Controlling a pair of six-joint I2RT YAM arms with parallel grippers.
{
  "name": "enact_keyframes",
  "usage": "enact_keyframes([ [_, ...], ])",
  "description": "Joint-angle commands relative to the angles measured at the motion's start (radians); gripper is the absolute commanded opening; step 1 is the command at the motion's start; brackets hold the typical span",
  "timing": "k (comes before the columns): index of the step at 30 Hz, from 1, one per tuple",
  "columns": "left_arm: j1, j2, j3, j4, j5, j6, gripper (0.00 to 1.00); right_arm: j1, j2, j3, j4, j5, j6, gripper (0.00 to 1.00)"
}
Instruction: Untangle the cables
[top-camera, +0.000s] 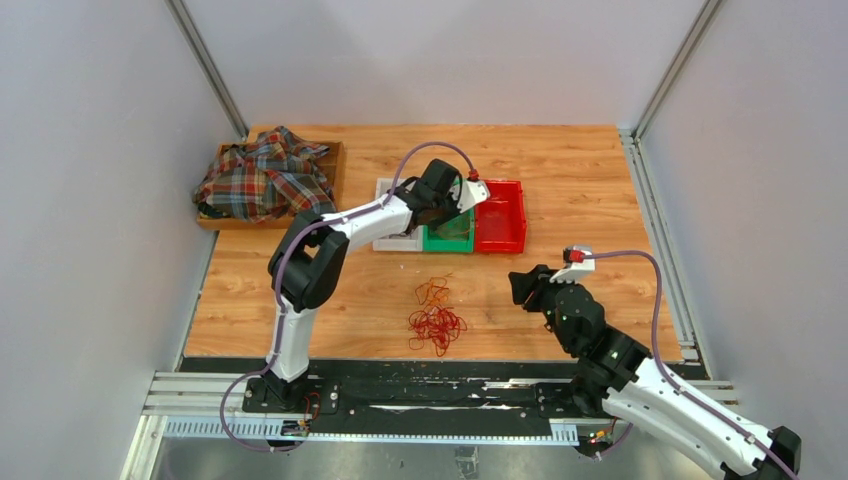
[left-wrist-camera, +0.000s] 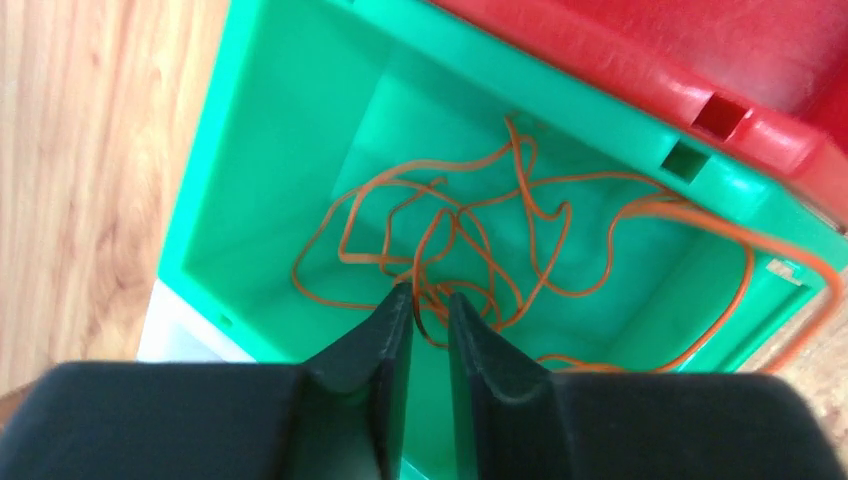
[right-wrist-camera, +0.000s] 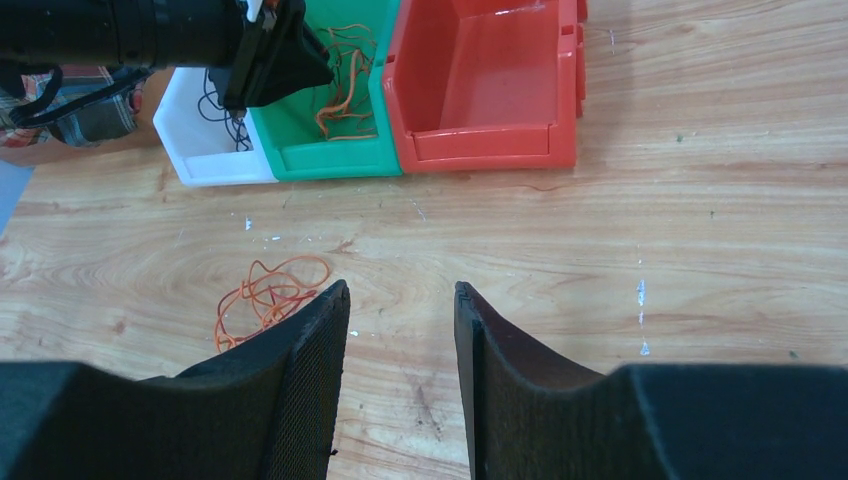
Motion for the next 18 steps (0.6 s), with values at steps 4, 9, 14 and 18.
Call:
enact_keyframes([
  [4, 0.016, -0.041, 0.126, -0.058, 0.111, -0.084, 0.5, -0.019, 0.008, 0.046, -0.015, -0.036, 0.014, 0.43],
  [9, 0.025, -0.056, 0.222, -0.173, 0.167, -0.093, 0.7, -0.021, 0.022, 0.056, -0.013, -0.047, 0.013, 0.43],
  [14, 0.04, -0.074, 0.257, -0.206, 0.191, -0.096, 0.73, -0.021, 0.043, 0.07, -0.013, -0.077, 0.009, 0.43],
  [18, 0.041, -0.092, 0.275, -0.251, 0.251, -0.074, 0.73, -0.022, 0.048, 0.075, -0.013, -0.088, 0.008, 0.43],
])
